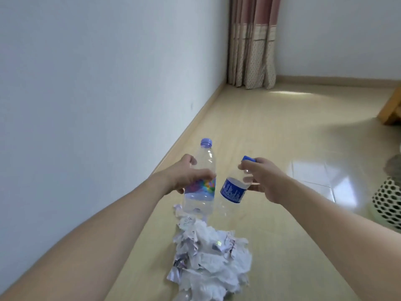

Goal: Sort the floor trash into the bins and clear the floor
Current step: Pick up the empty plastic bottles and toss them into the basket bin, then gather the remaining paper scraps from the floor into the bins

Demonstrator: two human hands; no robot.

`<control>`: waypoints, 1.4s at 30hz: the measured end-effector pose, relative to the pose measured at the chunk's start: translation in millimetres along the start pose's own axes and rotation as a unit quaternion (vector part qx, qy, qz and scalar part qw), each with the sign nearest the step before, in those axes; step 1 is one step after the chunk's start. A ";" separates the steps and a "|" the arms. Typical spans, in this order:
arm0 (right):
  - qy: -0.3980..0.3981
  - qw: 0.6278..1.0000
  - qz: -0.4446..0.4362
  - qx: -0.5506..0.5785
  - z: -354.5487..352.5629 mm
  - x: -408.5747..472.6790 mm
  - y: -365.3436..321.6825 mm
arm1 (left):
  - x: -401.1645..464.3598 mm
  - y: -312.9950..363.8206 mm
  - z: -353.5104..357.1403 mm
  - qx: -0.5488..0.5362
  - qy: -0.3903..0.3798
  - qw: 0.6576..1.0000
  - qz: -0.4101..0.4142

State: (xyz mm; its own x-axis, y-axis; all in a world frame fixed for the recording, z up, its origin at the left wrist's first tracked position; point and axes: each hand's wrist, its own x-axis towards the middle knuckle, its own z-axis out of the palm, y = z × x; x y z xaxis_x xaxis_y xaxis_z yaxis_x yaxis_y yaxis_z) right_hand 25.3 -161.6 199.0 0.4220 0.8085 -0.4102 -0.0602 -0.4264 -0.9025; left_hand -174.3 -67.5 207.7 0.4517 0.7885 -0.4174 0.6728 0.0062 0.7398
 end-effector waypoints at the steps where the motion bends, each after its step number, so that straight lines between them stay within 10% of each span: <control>1: 0.018 1.000 -0.018 0.017 -36.3 -9.1 -4.8 | 1.3 29.4 18.8 -0.006 0.011 1.000 0.023; 18: 0.374 0.917 -0.136 0.014 -482.2 -99.1 27.0 | 16.3 377.7 354.1 -0.063 0.034 0.967 0.244; 42: 0.346 0.930 -0.060 -0.109 -526.9 -31.5 70.0 | 82.2 406.0 475.6 0.330 0.050 0.920 0.203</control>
State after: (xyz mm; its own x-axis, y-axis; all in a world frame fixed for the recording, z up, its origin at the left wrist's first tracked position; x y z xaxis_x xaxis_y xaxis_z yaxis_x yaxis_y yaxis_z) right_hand 484.4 -430.5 217.9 0.8995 0.4330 -0.0584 0.1768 -0.4830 -0.8576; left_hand 414.6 -292.6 222.8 0.7102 0.6966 -0.1015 0.6850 -0.6507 0.3278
